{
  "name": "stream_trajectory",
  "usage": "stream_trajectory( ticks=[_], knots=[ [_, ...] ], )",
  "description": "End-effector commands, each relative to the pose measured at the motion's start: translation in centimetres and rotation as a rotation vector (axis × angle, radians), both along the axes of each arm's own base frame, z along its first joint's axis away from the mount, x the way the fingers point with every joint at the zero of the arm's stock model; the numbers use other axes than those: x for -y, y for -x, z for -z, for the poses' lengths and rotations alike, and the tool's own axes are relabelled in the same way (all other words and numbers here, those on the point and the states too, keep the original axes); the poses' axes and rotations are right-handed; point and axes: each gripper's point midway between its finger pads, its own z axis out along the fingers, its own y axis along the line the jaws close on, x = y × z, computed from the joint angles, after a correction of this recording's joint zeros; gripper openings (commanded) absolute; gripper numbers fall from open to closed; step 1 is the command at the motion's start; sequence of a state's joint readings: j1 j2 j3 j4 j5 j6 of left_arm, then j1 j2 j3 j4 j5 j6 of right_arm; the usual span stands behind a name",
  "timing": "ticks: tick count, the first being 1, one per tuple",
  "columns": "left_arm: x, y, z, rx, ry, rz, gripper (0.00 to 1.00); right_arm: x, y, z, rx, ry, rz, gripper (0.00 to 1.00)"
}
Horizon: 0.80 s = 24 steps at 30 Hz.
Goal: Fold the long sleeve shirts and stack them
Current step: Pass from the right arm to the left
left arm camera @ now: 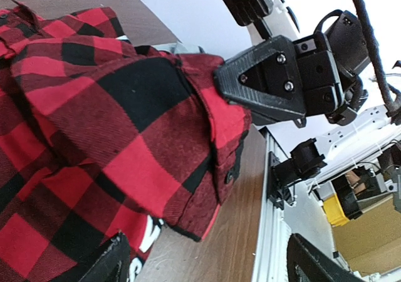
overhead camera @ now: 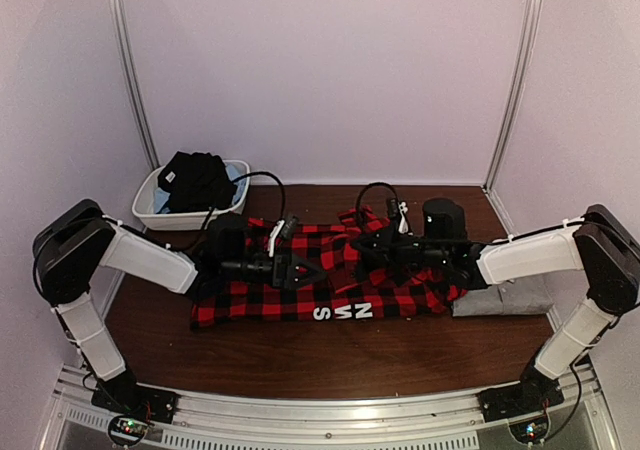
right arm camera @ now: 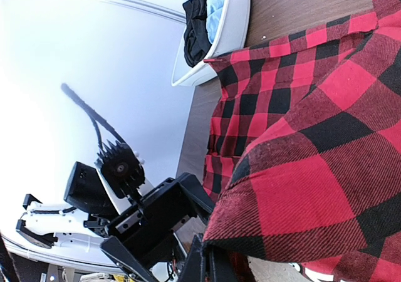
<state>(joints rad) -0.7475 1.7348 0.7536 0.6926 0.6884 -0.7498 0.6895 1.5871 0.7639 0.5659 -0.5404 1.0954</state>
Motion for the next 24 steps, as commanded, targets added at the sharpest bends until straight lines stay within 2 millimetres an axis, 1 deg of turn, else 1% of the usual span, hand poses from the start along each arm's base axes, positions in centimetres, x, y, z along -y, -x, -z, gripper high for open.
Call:
stream_trajectory(
  ticks=[1, 6, 8, 11, 16, 19, 21, 24],
  knots=[
    [2.5, 1.0, -3.1, 0.039, 0.145, 0.101, 0.85, -0.5, 0.4, -3.6, 0.058, -0.104, -0.018, 0.0],
    [3.5, 0.8, -2.5, 0.01, 0.168, 0.11, 0.76, -0.5, 0.6, -4.1, 0.063, -0.123, -0.018, 0.0],
    [3.9, 0.8, -2.2, 0.009, 0.173, 0.12, 0.7, -0.5, 0.6, -4.2, 0.064, -0.127, -0.018, 0.0],
    [4.4, 0.7, -2.4, 0.02, 0.186, 0.125, 0.55, -0.5, 0.7, -4.0, 0.061, -0.128, -0.019, 0.0],
    [4.6, 0.2, -3.0, 0.049, 0.198, 0.119, 0.3, -0.2, 1.1, -3.6, 0.053, -0.121, -0.011, 0.0],
    [4.5, 0.1, -3.1, 0.05, 0.194, 0.123, 0.12, 0.1, 1.2, -3.2, 0.049, -0.112, -0.005, 0.0],
    [4.3, 0.0, -3.2, 0.046, 0.186, 0.124, 0.01, 0.3, 1.3, -2.7, 0.042, -0.097, 0.001, 0.0],
    [3.5, 0.0, -3.0, 0.046, 0.135, 0.108, 0.0, 0.7, 1.4, -2.3, 0.043, -0.076, 0.01, 0.0]
  ],
)
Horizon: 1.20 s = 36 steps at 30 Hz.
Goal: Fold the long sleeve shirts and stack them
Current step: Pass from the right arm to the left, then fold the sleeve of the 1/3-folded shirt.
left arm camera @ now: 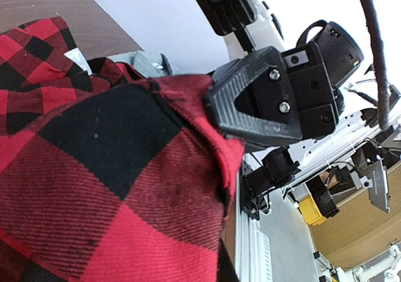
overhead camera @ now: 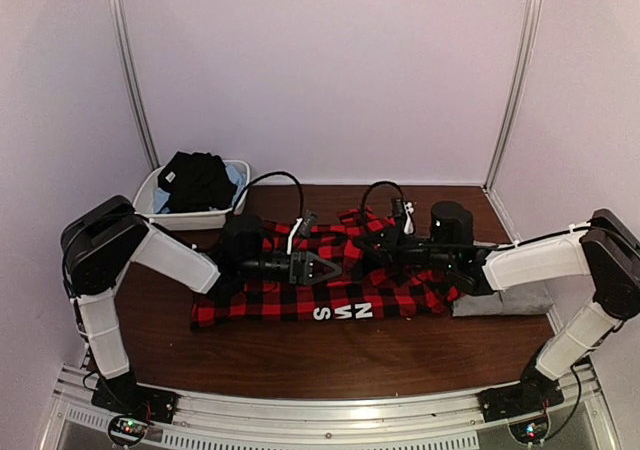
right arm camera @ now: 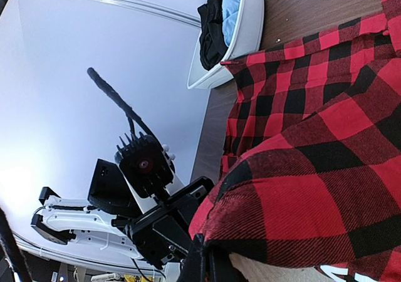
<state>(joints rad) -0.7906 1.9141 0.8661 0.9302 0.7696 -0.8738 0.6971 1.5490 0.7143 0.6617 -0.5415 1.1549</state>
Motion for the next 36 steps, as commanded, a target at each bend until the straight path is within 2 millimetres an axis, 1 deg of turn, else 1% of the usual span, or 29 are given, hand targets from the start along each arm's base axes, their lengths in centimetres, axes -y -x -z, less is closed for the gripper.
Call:
stream_trajectory(
  ticks=[1, 2, 3, 6, 8, 10, 11, 13, 15, 18, 21, 26, 29, 33, 36],
  knots=[
    [-1.0, -0.3, -1.6, 0.057, -0.036, -0.012, 0.0, 0.5, 0.6, -0.5, 0.029, 0.011, 0.011, 0.0],
    [-1.4, -0.4, -1.9, 0.073, -0.065, -0.025, 0.0, 0.6, 0.7, -0.2, 0.028, 0.022, 0.011, 0.02],
    [-1.9, -0.5, -2.0, 0.098, -0.101, -0.037, 0.0, 0.7, 0.8, 0.0, 0.027, 0.036, 0.012, 0.06],
    [-3.4, -0.6, -2.2, 0.129, -0.224, -0.059, 0.0, 1.5, 0.9, 1.1, 0.023, 0.115, 0.026, 0.25],
    [-4.5, -0.8, -2.4, 0.139, -0.294, -0.076, 0.0, 2.3, 1.1, 1.9, 0.023, 0.185, 0.044, 0.36],
    [-5.7, -1.1, -2.4, 0.124, -0.353, -0.087, 0.0, 3.4, 1.2, 2.8, 0.02, 0.264, 0.07, 0.43],
    [-6.3, -1.2, -1.9, 0.101, -0.386, -0.089, 0.0, 4.0, 1.2, 3.1, 0.02, 0.301, 0.088, 0.47],
    [-7.5, -1.0, -1.2, 0.064, -0.433, -0.085, 0.0, 5.5, 1.1, 4.1, 0.013, 0.388, 0.126, 0.51],
    [-8.4, -0.9, -0.7, 0.05, -0.466, -0.088, 0.0, 7.0, 0.8, 4.9, 0.011, 0.467, 0.167, 0.54],
    [-9.2, -0.8, -0.8, 0.044, -0.481, -0.092, 0.0, 9.2, 0.3, 6.5, -0.006, 0.584, 0.214, 0.55],
    [-10.3, -1.2, -0.4, 0.026, -0.51, -0.113, 0.0, 10.7, -0.3, 8.1, -0.027, 0.65, 0.236, 0.55],
    [-12.8, -1.8, 0.9, -0.017, -0.568, -0.158, 0.0, 11.7, -1.4, 9.8, -0.039, 0.718, 0.237, 0.55],
    [-14.5, -1.8, 1.8, -0.044, -0.607, -0.18, 0.0, 12.1, -2.0, 10.7, -0.045, 0.772, 0.237, 0.55],
    [-16.4, -1.7, 1.8, -0.063, -0.621, -0.207, 0.0, 12.8, -2.8, 12.2, -0.054, 0.846, 0.237, 0.55],
    [-17.1, -1.5, 1.6, -0.074, -0.621, -0.219, 0.0, 13.2, -3.1, 13.4, -0.069, 0.887, 0.233, 0.55]
  ],
)
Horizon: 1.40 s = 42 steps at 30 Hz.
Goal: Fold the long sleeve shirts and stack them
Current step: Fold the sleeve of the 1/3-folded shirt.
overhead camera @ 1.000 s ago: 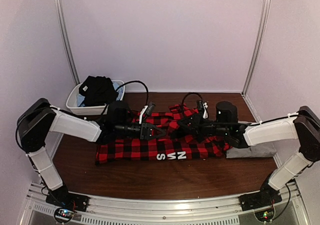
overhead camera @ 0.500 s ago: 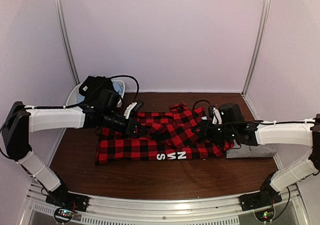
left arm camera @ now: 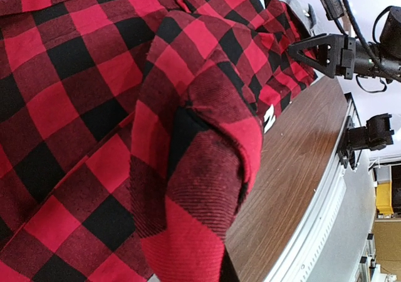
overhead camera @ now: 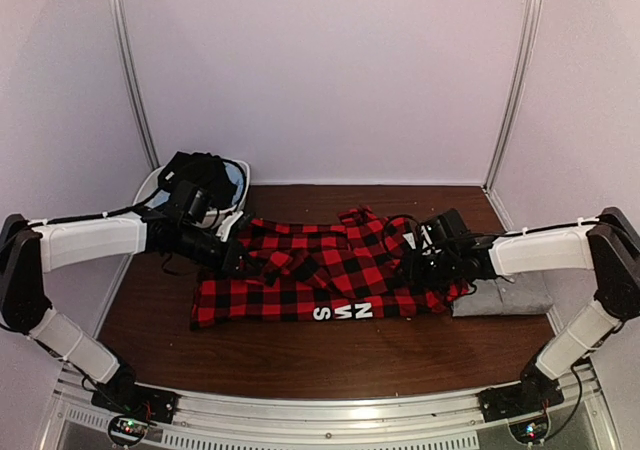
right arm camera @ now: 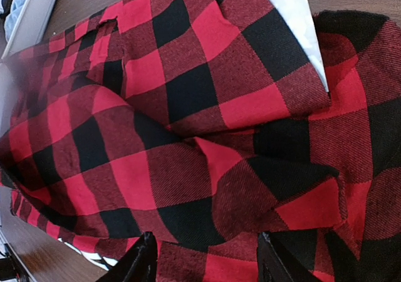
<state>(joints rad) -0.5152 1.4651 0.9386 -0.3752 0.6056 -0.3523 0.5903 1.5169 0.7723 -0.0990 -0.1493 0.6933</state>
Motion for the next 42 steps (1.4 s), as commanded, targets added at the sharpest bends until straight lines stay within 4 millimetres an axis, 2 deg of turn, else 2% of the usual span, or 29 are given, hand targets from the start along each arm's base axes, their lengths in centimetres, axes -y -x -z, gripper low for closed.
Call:
stream_trajectory(
  ticks=[1, 8, 14, 23, 29, 38, 42],
  knots=[
    [-1.4, 0.5, -0.4, 0.011, -0.013, -0.007, 0.0, 1.1, -1.1, 1.2, 0.0, 0.098, 0.005, 0.55],
    [-1.8, 0.8, 1.6, -0.037, -0.038, -0.012, 0.03, 1.4, -1.1, 2.9, -0.025, 0.142, -0.008, 0.55],
    [-3.2, 0.4, 4.0, -0.051, -0.141, -0.061, 0.1, 1.8, -1.0, 2.9, -0.024, 0.168, -0.012, 0.55],
    [-4.9, 0.5, 5.2, -0.028, -0.237, -0.086, 0.23, 1.7, -0.6, 3.5, -0.041, 0.165, -0.025, 0.55],
    [-6.2, 0.1, 6.3, -0.027, -0.296, -0.144, 0.28, 1.7, -0.3, 3.6, -0.046, 0.158, -0.025, 0.55],
    [-4.9, 1.6, 7.0, -0.098, -0.122, -0.202, 0.48, 1.7, 0.2, 4.4, -0.061, 0.138, -0.024, 0.55],
    [-4.4, 1.7, 7.3, -0.115, -0.059, -0.231, 0.5, 1.5, 0.3, 4.7, -0.068, 0.131, -0.029, 0.55]
  ],
)
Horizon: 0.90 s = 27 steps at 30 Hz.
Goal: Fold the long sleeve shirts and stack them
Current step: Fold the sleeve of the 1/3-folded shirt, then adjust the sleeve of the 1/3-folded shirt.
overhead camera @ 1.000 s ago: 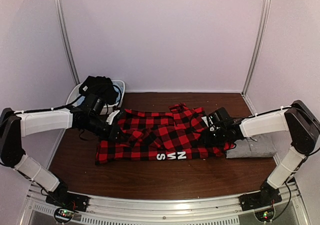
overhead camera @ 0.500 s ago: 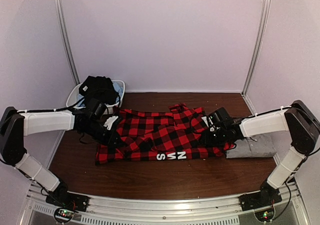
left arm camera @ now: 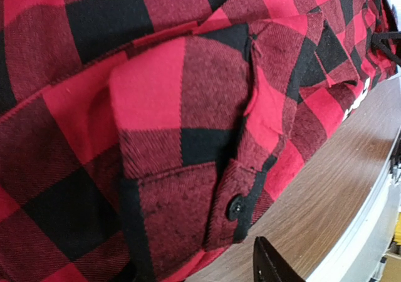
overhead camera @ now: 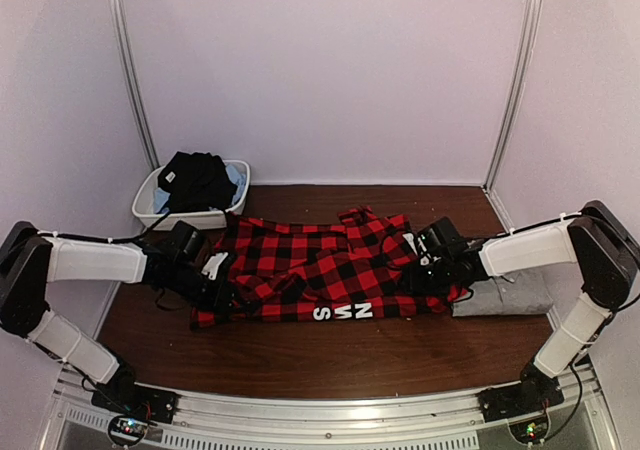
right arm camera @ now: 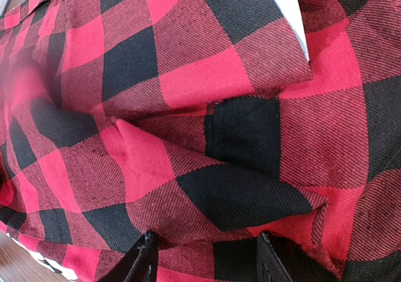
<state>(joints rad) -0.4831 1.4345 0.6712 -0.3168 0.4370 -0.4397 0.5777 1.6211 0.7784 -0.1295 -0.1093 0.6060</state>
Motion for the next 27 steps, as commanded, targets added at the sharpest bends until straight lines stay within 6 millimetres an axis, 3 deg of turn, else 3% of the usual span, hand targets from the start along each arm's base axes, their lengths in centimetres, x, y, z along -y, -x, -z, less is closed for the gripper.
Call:
stream_trajectory(
  ticks=[1, 7, 15, 24, 27],
  knots=[
    [1.3, -1.4, -1.4, 0.048, 0.133, -0.06, 0.5, -0.1, 0.0, 0.6, -0.009, -0.012, 0.002, 0.54],
    [0.9, -2.7, -1.5, 0.097, 0.146, -0.14, 0.44, -0.2, 0.1, 0.5, -0.008, -0.019, 0.0, 0.54],
    [0.1, -4.7, -2.1, 0.156, 0.164, -0.214, 0.26, -0.3, 0.4, 0.7, -0.013, -0.028, 0.0, 0.54],
    [0.3, -5.4, -2.2, 0.16, 0.185, -0.215, 0.0, -0.4, 0.7, 0.9, -0.018, -0.029, -0.003, 0.54],
    [0.3, -5.2, -2.6, 0.148, 0.19, -0.193, 0.0, -0.2, 0.8, 0.7, -0.013, -0.024, -0.002, 0.54]
  ],
)
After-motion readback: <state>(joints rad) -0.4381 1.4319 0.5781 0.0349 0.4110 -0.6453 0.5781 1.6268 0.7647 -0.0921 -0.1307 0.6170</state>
